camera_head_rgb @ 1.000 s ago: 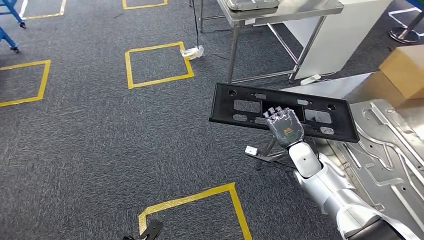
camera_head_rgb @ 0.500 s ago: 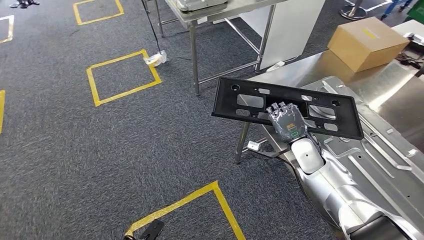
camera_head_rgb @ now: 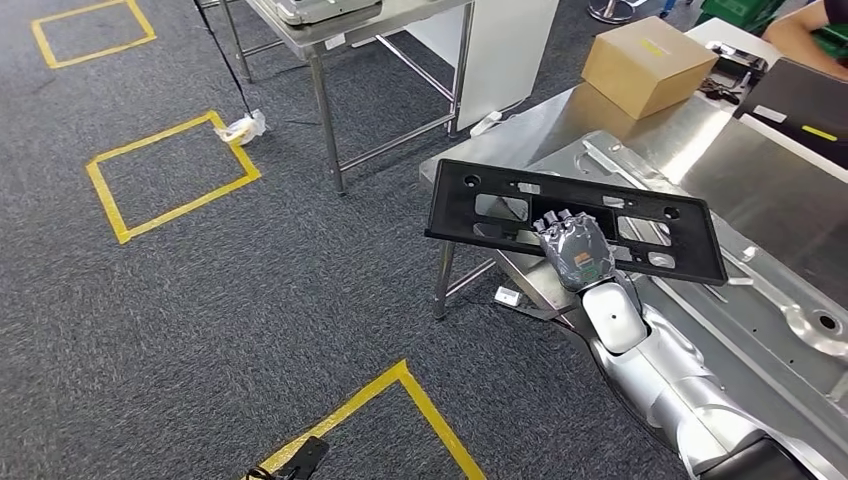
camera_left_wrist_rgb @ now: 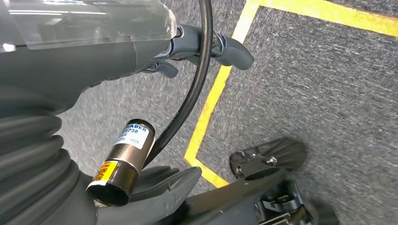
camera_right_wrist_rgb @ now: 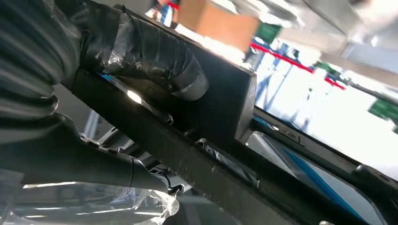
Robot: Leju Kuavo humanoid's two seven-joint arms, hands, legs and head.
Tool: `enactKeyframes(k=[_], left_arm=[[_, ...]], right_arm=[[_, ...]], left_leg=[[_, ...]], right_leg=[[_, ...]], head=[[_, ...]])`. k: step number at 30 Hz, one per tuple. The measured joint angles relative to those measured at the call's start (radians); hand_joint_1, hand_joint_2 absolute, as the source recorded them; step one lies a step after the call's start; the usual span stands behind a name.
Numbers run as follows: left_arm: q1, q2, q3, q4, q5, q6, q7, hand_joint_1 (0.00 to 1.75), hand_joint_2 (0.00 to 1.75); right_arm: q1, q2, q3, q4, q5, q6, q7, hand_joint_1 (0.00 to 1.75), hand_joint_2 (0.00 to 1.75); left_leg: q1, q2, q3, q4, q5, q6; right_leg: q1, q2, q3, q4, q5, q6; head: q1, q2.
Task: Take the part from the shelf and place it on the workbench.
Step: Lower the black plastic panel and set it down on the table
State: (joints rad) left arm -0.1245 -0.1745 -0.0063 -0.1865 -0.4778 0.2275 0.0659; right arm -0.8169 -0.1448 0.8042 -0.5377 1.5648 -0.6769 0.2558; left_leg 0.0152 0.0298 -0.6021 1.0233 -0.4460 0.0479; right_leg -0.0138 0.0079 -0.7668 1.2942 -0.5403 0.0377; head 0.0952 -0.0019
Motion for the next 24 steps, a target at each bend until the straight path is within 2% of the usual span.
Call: enactKeyframes(k=[1, 2, 3, 4, 5, 6, 7, 8, 9, 11, 13, 14, 15, 16, 17, 18, 20, 22, 24], left_arm=[[0.000, 0.000, 0.000, 0.000, -0.001, 0.001, 0.000, 0.00, 1.75], [0.000, 0.001, 0.000, 0.000, -0.001, 0.002, 0.000, 0.00, 1.75], [-0.001, 0.001, 0.001, 0.000, -0.002, 0.002, 0.000, 0.00, 1.75], [-0.002, 0.001, 0.001, 0.000, -0.002, 0.002, 0.000, 0.00, 1.75], [-0.003, 0.001, 0.001, 0.000, -0.003, 0.003, 0.000, 0.00, 1.75], [-0.003, 0.001, 0.001, 0.000, -0.003, 0.003, 0.000, 0.00, 1.75], [-0.003, 0.001, 0.001, 0.000, -0.004, 0.003, 0.000, 0.00, 1.75], [-0.003, 0.001, 0.001, 0.000, -0.005, 0.004, 0.000, 0.00, 1.75], [-0.003, 0.001, 0.001, 0.000, -0.006, 0.004, 0.000, 0.00, 1.75], [-0.005, 0.002, 0.001, -0.001, -0.010, 0.004, 0.001, 0.00, 1.75], [-0.002, 0.002, 0.001, -0.001, -0.013, 0.003, 0.002, 0.00, 1.75], [0.001, 0.002, 0.002, 0.000, -0.013, 0.003, 0.003, 0.00, 1.75], [0.003, 0.002, 0.002, 0.000, -0.013, 0.002, 0.004, 0.00, 1.75], [0.004, 0.002, 0.002, 0.000, -0.013, 0.002, 0.005, 0.00, 1.75], [0.004, 0.002, 0.002, 0.000, -0.013, 0.001, 0.006, 0.00, 1.75], [0.002, 0.003, 0.002, 0.000, -0.014, 0.001, 0.007, 0.00, 1.75], [0.001, 0.003, 0.002, 0.000, -0.014, -0.001, 0.009, 0.00, 1.75], [0.002, 0.004, 0.002, 0.000, -0.014, -0.002, 0.011, 0.00, 1.75], [0.000, 0.004, 0.002, -0.001, -0.015, -0.002, 0.012, 0.00, 1.75]], right_arm=[[0.003, 0.000, 0.000, 0.000, 0.000, 0.000, 0.002, 1.75, 1.75], [0.005, 0.000, 0.000, 0.000, 0.000, 0.000, 0.004, 1.75, 1.75], [0.005, 0.000, 0.000, 0.000, 0.000, 0.000, 0.005, 1.75, 1.75], [0.004, 0.000, 0.000, 0.000, 0.000, 0.000, 0.006, 1.75, 1.75], [0.002, 0.000, 0.000, 0.000, 0.000, 0.000, 0.006, 1.75, 1.75], [0.001, 0.000, 0.000, 0.000, 0.000, 0.000, 0.007, 1.75, 1.75], [0.001, 0.000, 0.000, 0.000, 0.000, 0.000, 0.007, 1.75, 1.75], [0.001, 0.000, 0.000, 0.000, 0.000, 0.000, 0.007, 1.75, 1.75], [0.002, -0.001, 0.000, 0.000, 0.000, 0.000, 0.007, 1.75, 1.75], [0.002, 0.000, 0.000, -0.001, 0.000, 0.001, 0.007, 1.75, 1.75], [0.001, 0.002, 0.000, -0.001, 0.000, 0.002, 0.007, 1.75, 1.75], [0.002, 0.004, 0.000, -0.001, 0.000, 0.003, 0.007, 1.75, 1.75], [0.003, 0.005, 0.000, -0.001, 0.000, 0.003, 0.007, 1.75, 1.75], [0.004, 0.006, 0.000, -0.001, 0.000, 0.004, 0.006, 1.75, 1.75], [0.005, 0.006, 0.000, -0.001, 0.000, 0.004, 0.005, 1.75, 1.75], [0.005, 0.006, 0.000, -0.001, 0.000, 0.004, 0.004, 1.75, 1.75], [0.004, 0.006, 0.000, 0.000, 0.000, 0.004, 0.004, 1.75, 1.75], [0.004, 0.006, 0.000, 0.000, 0.000, 0.004, 0.003, 1.75, 1.75], [0.006, 0.003, 0.000, 0.002, 0.000, 0.004, 0.002, 1.75, 1.75]], left_leg=[[0.000, 0.012, 0.001, 0.000, -0.002, -0.001], [0.000, 0.024, 0.003, 0.001, -0.004, -0.003], [0.000, 0.036, 0.006, 0.001, -0.007, -0.005], [-0.002, 0.047, 0.009, 0.001, -0.010, -0.009], [-0.005, 0.057, 0.011, 0.001, -0.013, -0.012], [-0.008, 0.067, 0.014, 0.000, -0.015, -0.017], [-0.011, 0.078, 0.017, 0.000, -0.018, -0.021], [-0.012, 0.089, 0.020, -0.001, -0.020, -0.026], [-0.010, 0.091, 0.023, 0.001, -0.026, -0.032], [-0.007, 0.050, 0.008, 0.044, -0.057, -0.042], [-0.003, -0.005, -0.047, 0.162, -0.117, -0.047], [-0.003, -0.015, -0.082, 0.231, -0.142, -0.048], [-0.003, -0.018, -0.109, 0.279, -0.153, -0.048], [-0.003, -0.020, -0.122, 0.298, -0.147, -0.048], [-0.003, -0.022, -0.115, 0.270, -0.117, -0.046], [-0.002, -0.031, -0.092, 0.209, -0.076, -0.043], [0.002, -0.076, -0.038, 0.080, -0.016, -0.038], [0.003, -0.102, -0.018, 0.034, -0.010, -0.033], [0.002, -0.081, -0.013, 0.025, -0.006, -0.023]], right_leg=[[-0.002, -0.003, 0.002, -0.006, 0.015, 0.001], [-0.002, -0.011, 0.024, -0.051, 0.046, 0.001], [-0.001, -0.026, 0.060, -0.123, 0.081, 0.000], [0.005, -0.053, 0.094, -0.189, 0.105, -0.004], [0.011, -0.073, 0.120, -0.241, 0.120, -0.009], [0.017, -0.086, 0.131, -0.266, 0.123, -0.015], [0.022, -0.086, 0.131, -0.270, 0.120, -0.021], [0.022, -0.071, 0.130, -0.271, 0.121, -0.026], [0.019, -0.059, 0.131, -0.273, 0.121, -0.031], [0.011, -0.034, 0.137, -0.278, 0.124, -0.043], [0.008, -0.010, 0.139, -0.279, 0.124, -0.052], [0.008, 0.005, 0.139, -0.278, 0.124, -0.055], [0.009, 0.021, 0.139, -0.275, 0.123, -0.056], [0.009, 0.037, 0.138, -0.272, 0.122, -0.056], [0.009, 0.054, 0.138, -0.268, 0.121, -0.056], [0.008, 0.069, 0.138, -0.264, 0.118, -0.054], [0.006, 0.099, 0.133, -0.252, 0.112, -0.045], [0.002, 0.125, 0.124, -0.247, 0.113, -0.033], [-0.002, 0.144, 0.117, -0.252, 0.118, -0.020]], head=[[0.000, 0.000], [0.000, 0.000], [0.000, 0.000], [0.000, 0.000], [0.000, 0.000], [0.000, 0.000], [0.000, 0.000], [-0.001, 0.000], [-0.001, 0.000], [-0.002, 0.000], [-0.002, 0.000], [-0.003, 0.000], [-0.003, 0.000], [-0.003, 0.000], [-0.003, 0.000], [-0.003, 0.000], [-0.002, 0.000], [-0.003, 0.000], [-0.003, 0.000]])
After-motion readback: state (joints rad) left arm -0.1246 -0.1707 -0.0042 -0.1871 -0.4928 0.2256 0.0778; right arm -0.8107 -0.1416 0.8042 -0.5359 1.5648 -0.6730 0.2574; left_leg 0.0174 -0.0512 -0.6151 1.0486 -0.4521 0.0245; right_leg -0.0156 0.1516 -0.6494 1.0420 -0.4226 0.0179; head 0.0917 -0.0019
